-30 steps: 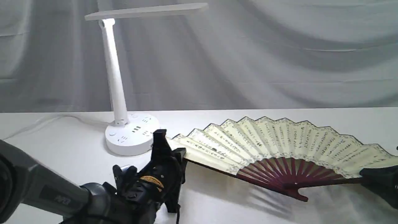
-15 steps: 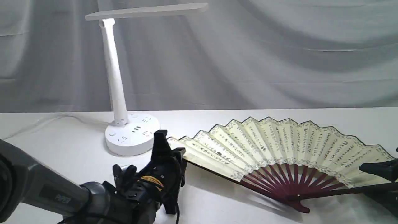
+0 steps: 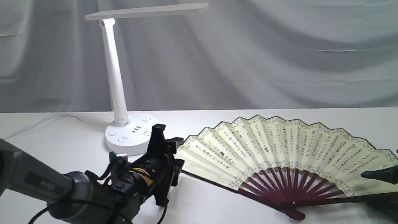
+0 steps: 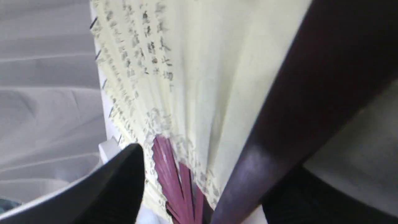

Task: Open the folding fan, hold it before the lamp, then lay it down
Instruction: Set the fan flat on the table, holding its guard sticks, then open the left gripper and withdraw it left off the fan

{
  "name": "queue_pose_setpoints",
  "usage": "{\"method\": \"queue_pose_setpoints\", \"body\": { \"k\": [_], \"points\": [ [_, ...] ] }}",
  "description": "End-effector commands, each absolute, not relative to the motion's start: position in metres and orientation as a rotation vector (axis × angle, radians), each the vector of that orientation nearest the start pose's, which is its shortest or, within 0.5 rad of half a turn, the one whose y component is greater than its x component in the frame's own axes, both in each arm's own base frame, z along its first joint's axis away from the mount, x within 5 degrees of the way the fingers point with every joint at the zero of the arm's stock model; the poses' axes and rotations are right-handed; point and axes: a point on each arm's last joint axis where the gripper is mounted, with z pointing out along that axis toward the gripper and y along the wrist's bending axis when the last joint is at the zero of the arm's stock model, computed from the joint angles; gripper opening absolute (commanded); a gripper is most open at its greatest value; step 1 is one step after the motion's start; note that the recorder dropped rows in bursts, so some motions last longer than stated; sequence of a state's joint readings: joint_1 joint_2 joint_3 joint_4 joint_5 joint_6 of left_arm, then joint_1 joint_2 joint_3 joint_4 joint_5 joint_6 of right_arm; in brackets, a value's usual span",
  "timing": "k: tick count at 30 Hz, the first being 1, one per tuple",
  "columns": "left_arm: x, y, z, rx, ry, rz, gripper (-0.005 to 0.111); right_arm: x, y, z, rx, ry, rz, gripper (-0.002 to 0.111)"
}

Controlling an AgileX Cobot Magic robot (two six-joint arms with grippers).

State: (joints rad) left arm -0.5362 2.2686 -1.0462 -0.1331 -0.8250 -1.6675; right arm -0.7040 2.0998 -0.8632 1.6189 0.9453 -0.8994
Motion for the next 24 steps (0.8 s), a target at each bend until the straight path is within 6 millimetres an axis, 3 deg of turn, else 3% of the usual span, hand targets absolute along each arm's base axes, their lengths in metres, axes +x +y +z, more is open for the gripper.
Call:
{"method": "queue_pose_setpoints", "body": {
  "k": [1,6,12,24],
  "points": [
    [0.372,-0.205,0.075,-1.23,1.785,-1.451,0.051,0.289,-0.157,0.084,1.497,2.026,1.168,0.055],
    [0.374,-0.201,0.075,-1.139,1.866,-1.474,0.051,0.286,-0.158,0.097,1.496,2.068,1.091,0.055],
    [0.374,-0.199,0.078,-1.194,1.882,-1.529,0.051,0.284,-0.155,0.12,1.415,2.098,1.081,0.055],
    [0.367,-0.186,0.139,-1.258,2.074,-1.176,0.046,0.272,-0.146,0.167,1.22,2.2,1.004,0.055]
  ]
}}
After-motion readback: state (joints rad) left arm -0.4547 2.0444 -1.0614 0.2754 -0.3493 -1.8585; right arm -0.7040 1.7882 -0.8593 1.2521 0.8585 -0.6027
